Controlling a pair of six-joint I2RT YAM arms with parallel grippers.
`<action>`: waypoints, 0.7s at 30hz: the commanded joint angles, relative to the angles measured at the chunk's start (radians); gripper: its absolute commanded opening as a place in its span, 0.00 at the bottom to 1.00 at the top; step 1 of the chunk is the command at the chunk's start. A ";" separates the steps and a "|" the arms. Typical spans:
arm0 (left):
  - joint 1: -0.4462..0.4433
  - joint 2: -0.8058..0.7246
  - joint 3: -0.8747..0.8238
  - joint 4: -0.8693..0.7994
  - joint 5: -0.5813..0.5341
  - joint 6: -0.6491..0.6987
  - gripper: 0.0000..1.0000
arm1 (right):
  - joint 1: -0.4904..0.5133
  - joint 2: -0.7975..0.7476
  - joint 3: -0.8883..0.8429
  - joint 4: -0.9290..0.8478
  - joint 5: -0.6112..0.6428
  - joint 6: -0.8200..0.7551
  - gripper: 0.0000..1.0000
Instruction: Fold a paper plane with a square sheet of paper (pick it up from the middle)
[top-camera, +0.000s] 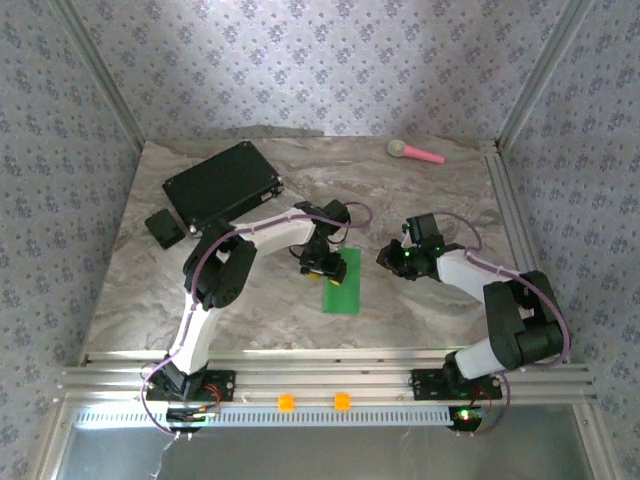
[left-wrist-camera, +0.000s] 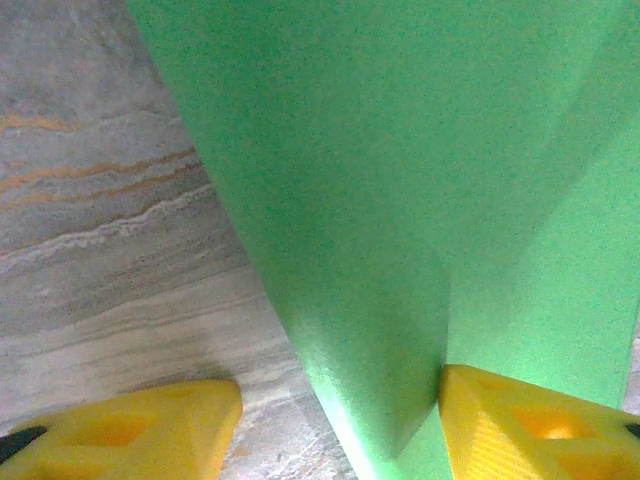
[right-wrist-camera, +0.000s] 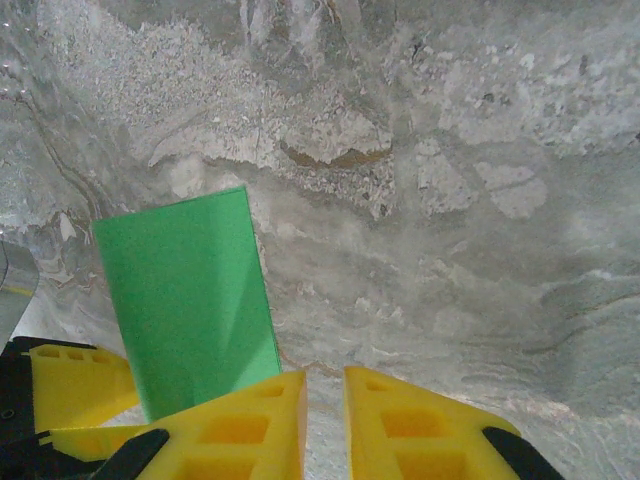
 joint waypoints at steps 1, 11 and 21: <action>-0.009 0.116 -0.033 0.088 -0.044 0.006 0.59 | 0.007 0.010 0.000 -0.028 0.009 0.009 0.19; -0.012 0.116 -0.041 0.099 -0.041 -0.031 0.59 | 0.008 0.015 0.003 -0.026 0.008 0.011 0.19; -0.016 0.113 -0.053 0.100 -0.041 -0.014 0.59 | 0.010 0.017 -0.001 -0.025 0.011 0.009 0.20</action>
